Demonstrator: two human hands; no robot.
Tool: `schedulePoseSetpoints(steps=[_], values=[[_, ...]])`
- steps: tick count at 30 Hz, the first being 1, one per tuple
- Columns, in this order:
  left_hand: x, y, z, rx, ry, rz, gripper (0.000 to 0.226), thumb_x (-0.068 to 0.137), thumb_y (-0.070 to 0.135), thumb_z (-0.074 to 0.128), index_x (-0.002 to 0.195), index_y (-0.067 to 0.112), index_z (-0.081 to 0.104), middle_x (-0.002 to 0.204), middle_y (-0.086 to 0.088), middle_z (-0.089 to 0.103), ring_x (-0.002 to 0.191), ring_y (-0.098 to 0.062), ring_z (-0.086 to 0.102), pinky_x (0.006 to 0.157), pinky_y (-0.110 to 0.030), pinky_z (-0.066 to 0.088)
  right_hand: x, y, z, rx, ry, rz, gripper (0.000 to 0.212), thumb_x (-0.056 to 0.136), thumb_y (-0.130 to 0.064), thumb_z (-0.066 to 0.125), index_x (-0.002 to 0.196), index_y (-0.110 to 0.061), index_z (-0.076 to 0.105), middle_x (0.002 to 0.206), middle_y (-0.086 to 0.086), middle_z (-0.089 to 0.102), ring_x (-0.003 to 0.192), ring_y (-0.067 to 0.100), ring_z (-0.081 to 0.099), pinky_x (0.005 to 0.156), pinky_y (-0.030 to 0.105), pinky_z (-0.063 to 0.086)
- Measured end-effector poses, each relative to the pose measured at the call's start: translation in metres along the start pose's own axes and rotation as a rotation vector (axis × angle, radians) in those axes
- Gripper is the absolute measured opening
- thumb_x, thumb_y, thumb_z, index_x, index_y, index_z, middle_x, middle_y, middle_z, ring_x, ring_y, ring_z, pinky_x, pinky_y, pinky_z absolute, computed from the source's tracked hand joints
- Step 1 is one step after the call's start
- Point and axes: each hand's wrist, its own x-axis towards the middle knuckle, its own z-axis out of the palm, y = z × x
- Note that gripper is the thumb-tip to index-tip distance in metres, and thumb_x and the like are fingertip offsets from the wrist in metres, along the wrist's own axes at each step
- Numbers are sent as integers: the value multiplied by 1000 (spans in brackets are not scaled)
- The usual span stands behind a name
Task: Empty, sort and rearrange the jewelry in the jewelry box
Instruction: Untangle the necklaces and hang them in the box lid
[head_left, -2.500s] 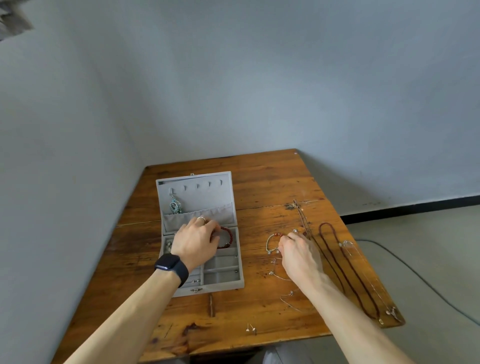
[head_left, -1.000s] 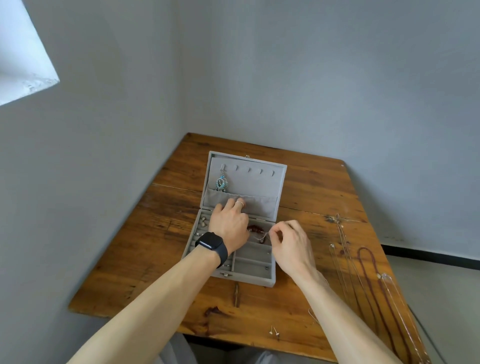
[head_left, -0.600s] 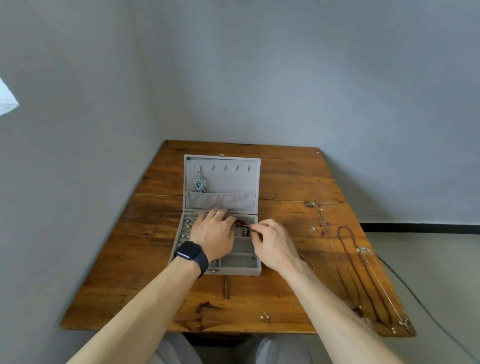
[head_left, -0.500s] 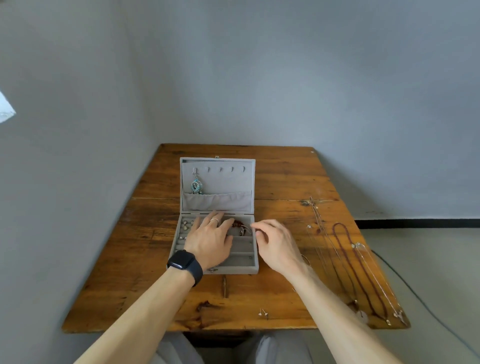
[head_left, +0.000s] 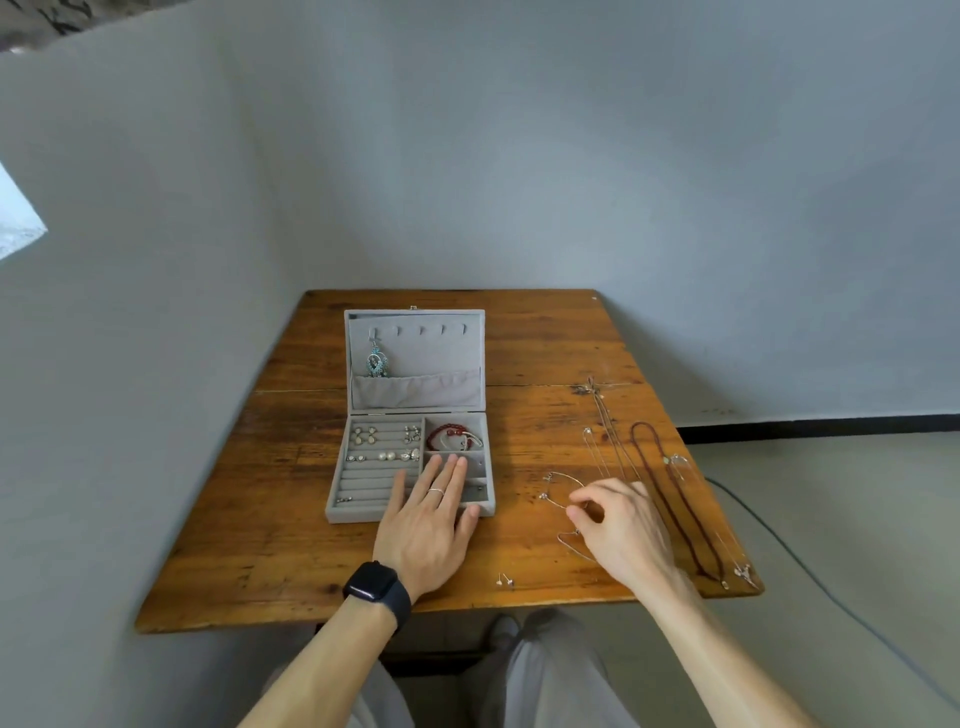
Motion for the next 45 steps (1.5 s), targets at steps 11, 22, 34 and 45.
schedulePoseSetpoints(steps=[11,22,34,45], values=[[-1,-4,-1,6,-9,35,70,101,61,12,158,27,-8,166,8,-5,150,-9,-14,120,-43,-14,15,-26,-14,-381,-168,-199,23,95,0,44,109,-16,54,112,2,59,101,19,47,81,26,39],[-16,-17,-11,14,194,24,62,103,52,23,152,20,41,158,5,38,151,-13,19,123,-46,1,45,-93,-15,319,11,-185,19,100,-11,55,115,-18,65,108,-9,67,97,8,65,81,16,47],[-24,-23,-2,11,254,81,56,95,40,42,146,17,47,153,-1,45,142,-18,39,119,-43,24,76,-124,28,301,-266,-66,17,97,-18,60,101,-29,73,94,-13,73,85,5,68,78,21,51],[-17,-24,-10,101,293,131,52,89,40,58,135,16,61,134,0,62,131,-20,52,111,-46,39,62,-103,41,-109,-27,-414,19,96,-20,63,106,-14,77,104,-1,65,93,18,53,86,29,49]])
